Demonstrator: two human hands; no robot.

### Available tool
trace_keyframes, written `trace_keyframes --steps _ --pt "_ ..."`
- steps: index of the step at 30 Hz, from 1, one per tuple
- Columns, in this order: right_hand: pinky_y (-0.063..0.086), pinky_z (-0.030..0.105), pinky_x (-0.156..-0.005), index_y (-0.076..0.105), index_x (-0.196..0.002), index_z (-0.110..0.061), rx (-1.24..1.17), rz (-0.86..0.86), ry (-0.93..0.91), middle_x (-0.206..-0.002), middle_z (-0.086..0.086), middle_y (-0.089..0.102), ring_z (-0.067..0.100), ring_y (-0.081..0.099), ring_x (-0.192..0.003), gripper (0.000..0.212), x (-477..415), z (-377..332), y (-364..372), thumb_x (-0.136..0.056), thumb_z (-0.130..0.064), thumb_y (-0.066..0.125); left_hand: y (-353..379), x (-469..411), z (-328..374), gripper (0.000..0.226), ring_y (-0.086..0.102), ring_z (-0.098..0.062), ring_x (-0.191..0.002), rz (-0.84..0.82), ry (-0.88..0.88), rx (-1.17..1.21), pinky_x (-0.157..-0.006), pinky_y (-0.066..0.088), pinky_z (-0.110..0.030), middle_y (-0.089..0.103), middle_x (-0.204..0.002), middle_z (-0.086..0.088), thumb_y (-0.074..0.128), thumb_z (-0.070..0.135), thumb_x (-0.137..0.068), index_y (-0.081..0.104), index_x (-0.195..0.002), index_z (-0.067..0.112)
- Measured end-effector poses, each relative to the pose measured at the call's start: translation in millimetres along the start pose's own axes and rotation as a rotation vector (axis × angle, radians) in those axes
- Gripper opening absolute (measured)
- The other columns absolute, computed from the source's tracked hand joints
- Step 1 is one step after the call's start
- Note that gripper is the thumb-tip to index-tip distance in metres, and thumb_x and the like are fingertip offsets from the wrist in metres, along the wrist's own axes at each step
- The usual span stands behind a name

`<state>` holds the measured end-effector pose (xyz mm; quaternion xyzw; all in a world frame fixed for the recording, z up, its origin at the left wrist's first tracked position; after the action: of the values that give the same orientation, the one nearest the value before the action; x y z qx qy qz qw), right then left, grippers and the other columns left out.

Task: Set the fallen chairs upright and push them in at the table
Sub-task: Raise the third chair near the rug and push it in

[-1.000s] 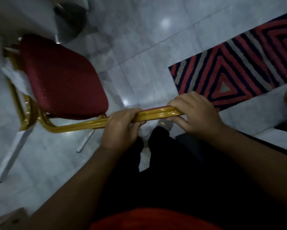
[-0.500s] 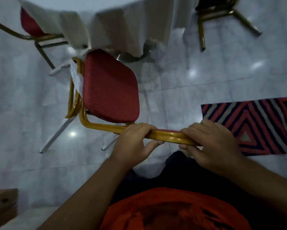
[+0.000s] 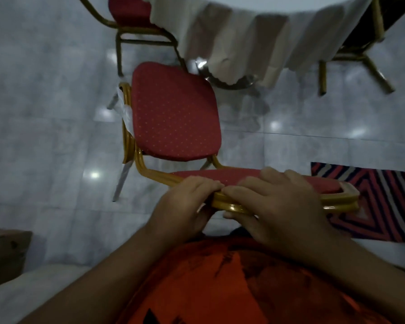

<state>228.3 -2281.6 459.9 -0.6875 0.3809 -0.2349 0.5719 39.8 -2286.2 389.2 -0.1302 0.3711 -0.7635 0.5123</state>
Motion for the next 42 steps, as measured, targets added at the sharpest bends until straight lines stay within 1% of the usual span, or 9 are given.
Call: trace_keyframes --steps 4,8,13,18,21,24,28,34,42 --pt "0.042 0.032 -0.067 0.066 -0.124 -0.030 -0.055 -0.089 -0.078 -0.110 -0.008 0.071 0.015 0.062 -0.092 0.044 -16 -17 -2 -0.096 -0.061 0.052 -37 40 -25 0.040 0.062 -0.012 -0.114 0.028 -0.080 -0.019 -0.096 0.053 -0.030 0.068 -0.119 -0.003 0.063 0.021 -0.090 0.056 -0.129 0.020" --pt "0.039 0.023 -0.081 0.060 -0.135 -0.029 -0.132 -0.127 -0.079 -0.121 -0.010 0.068 0.008 0.060 -0.103 0.054 1 -4 -7 -0.097 -0.065 0.048 -60 76 -39 0.041 0.064 -0.020 -0.116 0.124 -0.209 0.016 -0.092 0.057 -0.047 0.066 -0.124 -0.005 0.064 0.028 -0.092 0.056 -0.130 0.015" --pt "0.040 0.021 -0.096 0.051 -0.141 -0.033 -0.268 -0.267 -0.149 -0.131 -0.014 0.062 0.002 0.054 -0.118 0.050 -3 -5 7 -0.099 -0.059 0.045 -91 85 7 0.059 0.065 -0.019 -0.107 0.271 -0.185 -0.205 -0.089 0.053 -0.037 0.068 -0.117 -0.003 0.076 0.051 -0.080 0.068 -0.118 0.007" --pt "0.043 0.019 -0.090 0.053 -0.138 -0.031 -0.321 -0.246 -0.214 -0.128 -0.015 0.061 0.000 0.053 -0.114 0.050 -24 -36 18 -0.098 -0.060 0.048 -102 78 33 0.050 0.069 -0.018 -0.094 0.196 -0.234 -0.509 -0.081 0.049 -0.043 0.074 -0.101 0.009 0.070 0.070 -0.081 0.076 -0.103 0.025" --pt "0.049 0.023 -0.077 0.061 -0.125 -0.030 -0.269 -0.184 -0.246 -0.115 -0.012 0.065 0.005 0.056 -0.102 0.053 -35 -54 26 -0.093 -0.069 0.046 -124 90 20 0.051 0.067 -0.019 -0.084 0.140 -0.216 -0.616 -0.068 0.048 -0.034 0.075 -0.094 0.007 0.065 0.071 -0.083 0.076 -0.097 0.023" --pt "0.046 0.024 -0.070 0.064 -0.109 -0.032 -0.297 -0.121 -0.144 -0.101 -0.016 0.062 0.004 0.052 -0.091 0.056 -38 -62 33 -0.085 -0.079 0.046 -134 95 14 0.046 0.066 -0.018 -0.076 0.055 -0.114 -0.671 -0.061 0.047 -0.028 0.074 -0.092 0.003 0.059 0.064 -0.089 0.072 -0.097 0.020" --pt "0.031 0.025 -0.073 0.066 -0.095 -0.031 -0.296 0.032 -0.032 -0.086 -0.017 0.058 0.005 0.048 -0.083 0.056 -31 -47 29 -0.083 -0.082 0.046 -107 90 16 0.040 0.065 -0.018 -0.073 0.141 -0.046 -0.608 -0.061 0.047 -0.027 0.073 -0.089 0.001 0.055 0.053 -0.097 0.072 -0.100 0.017" --pt "0.040 0.029 -0.077 0.070 -0.093 -0.025 -0.192 0.080 -0.089 -0.084 -0.010 0.060 0.013 0.051 -0.080 0.057 -13 -10 24 -0.089 -0.077 0.046 -40 83 17 0.037 0.066 -0.022 -0.070 0.294 -0.068 -0.455 -0.054 0.051 -0.037 0.072 -0.088 0.001 0.054 0.052 -0.099 0.069 -0.103 0.018" --pt "0.042 0.038 -0.068 0.070 -0.093 -0.030 -0.131 0.118 0.097 -0.083 -0.014 0.057 0.014 0.053 -0.077 0.050 30 17 15 -0.085 -0.076 0.055 -27 31 17 0.036 0.062 -0.016 -0.075 0.125 0.082 -0.326 -0.061 0.049 -0.032 0.069 -0.090 0.006 0.053 0.056 -0.097 0.066 -0.099 0.023"
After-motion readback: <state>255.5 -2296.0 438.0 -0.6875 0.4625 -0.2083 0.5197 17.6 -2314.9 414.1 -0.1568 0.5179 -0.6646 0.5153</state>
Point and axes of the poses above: each hand's wrist, its own x-axis away from the middle knuckle, its own y-axis out of the palm, z = x × y, the point moved 3 cm from there along -x, towards the middle knuckle
